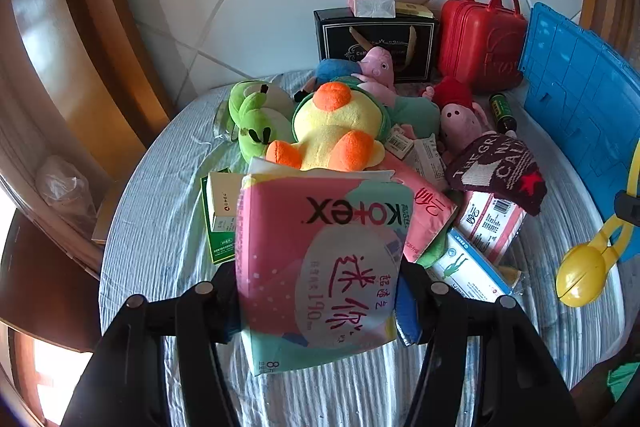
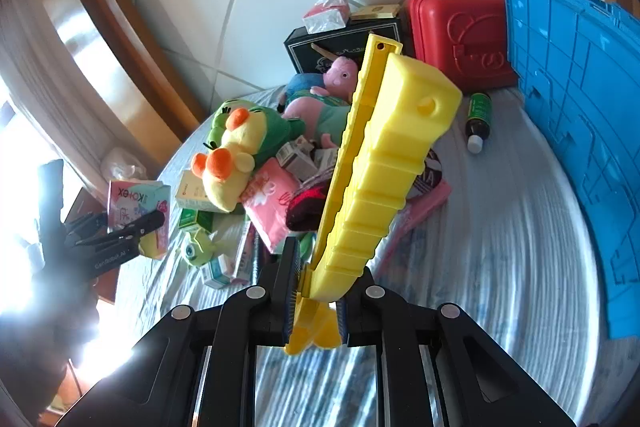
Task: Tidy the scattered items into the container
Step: 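Carry the Kotex pack and yellow clip with both grippers over the blue bin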
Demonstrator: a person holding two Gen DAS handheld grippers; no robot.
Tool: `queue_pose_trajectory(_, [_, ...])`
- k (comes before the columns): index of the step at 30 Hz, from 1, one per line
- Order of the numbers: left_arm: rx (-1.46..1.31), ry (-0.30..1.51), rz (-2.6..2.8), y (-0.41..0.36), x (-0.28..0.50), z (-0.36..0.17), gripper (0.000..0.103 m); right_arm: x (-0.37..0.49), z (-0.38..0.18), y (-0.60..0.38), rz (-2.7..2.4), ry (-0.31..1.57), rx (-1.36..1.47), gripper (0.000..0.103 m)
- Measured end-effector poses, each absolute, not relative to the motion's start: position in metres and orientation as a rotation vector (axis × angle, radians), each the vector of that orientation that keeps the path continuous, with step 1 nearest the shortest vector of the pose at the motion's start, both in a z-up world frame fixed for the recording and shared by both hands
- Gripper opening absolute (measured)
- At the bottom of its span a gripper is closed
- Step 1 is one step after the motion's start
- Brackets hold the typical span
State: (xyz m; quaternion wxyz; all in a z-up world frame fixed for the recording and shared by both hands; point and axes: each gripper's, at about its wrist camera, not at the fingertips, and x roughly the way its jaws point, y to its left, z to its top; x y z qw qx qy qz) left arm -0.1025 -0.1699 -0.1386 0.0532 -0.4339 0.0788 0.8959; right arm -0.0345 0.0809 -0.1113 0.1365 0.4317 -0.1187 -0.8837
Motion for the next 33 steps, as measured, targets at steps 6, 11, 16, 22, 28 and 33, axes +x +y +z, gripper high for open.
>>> queue_pose_trajectory(6, [-1.278, 0.227, 2.758, -0.147, -0.091, -0.107, 0.058, -0.03, -0.085, 0.103, -2.553, -0.316, 1.206, 0.016])
queue_pose_trajectory(11, [-1.243, 0.219, 2.775, -0.124, -0.084, -0.085, 0.058, -0.027, -0.061, 0.128, -2.562, -0.309, 1.162, 0.016])
queue_pose_trajectory(16, [-1.213, 0.225, 2.781, -0.094, -0.079, -0.066, 0.058, -0.022, -0.037, 0.156, -2.57, -0.305, 1.118, 0.016])
queue_pose_trajectory(22, [-1.151, 0.23, 2.784, -0.051, -0.075, -0.041, 0.058, -0.02, -0.009, 0.19, -2.577, -0.295, 1.067, 0.016])
queue_pose_trajectory(28, [-1.08, 0.243, 2.776, -0.003, -0.073, -0.019, 0.058, -0.011, 0.01, 0.224, -2.591, -0.293, 1.023, 0.016])
queue_pose_trajectory(33, [-1.013, 0.271, 2.761, 0.039, -0.071, 0.002, 0.058, -0.007, 0.022, 0.255, -2.609, -0.302, 0.993, 0.016])
